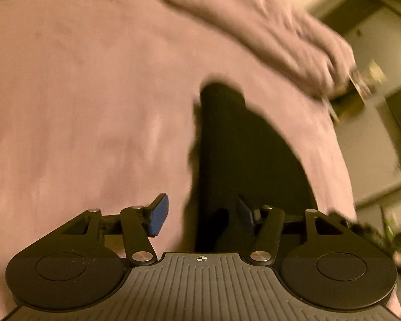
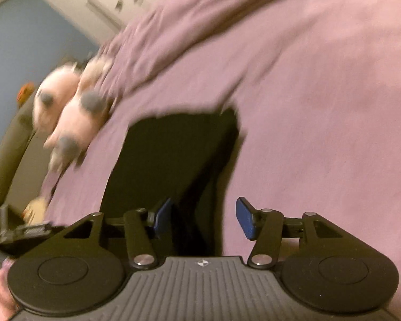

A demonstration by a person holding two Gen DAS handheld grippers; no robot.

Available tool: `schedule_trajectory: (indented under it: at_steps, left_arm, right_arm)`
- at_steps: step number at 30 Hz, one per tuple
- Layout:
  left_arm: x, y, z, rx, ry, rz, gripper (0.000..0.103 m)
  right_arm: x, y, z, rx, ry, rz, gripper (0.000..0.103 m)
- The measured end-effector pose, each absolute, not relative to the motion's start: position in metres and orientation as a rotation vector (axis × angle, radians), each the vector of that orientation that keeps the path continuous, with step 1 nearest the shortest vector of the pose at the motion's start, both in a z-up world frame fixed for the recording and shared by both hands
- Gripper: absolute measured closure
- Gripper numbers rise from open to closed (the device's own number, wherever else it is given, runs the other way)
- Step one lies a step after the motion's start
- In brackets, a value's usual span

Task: Fold small clothes

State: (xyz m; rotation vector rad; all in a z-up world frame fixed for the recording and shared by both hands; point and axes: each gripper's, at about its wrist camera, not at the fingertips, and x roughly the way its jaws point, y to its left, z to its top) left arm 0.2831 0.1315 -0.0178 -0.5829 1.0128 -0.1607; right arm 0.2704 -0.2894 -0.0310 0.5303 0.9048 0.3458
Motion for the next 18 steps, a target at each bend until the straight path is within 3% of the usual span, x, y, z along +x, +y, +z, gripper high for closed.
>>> schedule_trajectory:
  at_steps: [3, 10, 15, 18]
  left_arm:
    - [0.328, 0.113, -0.022, -0.566, 0.908, -0.107, 0.041]
    - [0.401, 0.096, -0.069, -0.580, 0.883, 0.057, 0.041]
    - [0.393, 0.089, -0.083, -0.473, 0.778, 0.123, 0.040]
    - [0.385, 0.087, -0.079, -0.417, 0.765, 0.158, 0.034]
  right_arm:
    - [0.293, -0.252, -0.026, 0.403, 0.861, 0.303, 0.054]
    - [0.333, -0.178, -0.049, 0.094, 0.793, 0.207, 0.064]
    - [0.343, -0.186, -0.081, 0.052, 0.765, 0.077, 0.063]
    - [0.349, -0.174, -0.085, -0.011, 0.752, 0.040, 0.058]
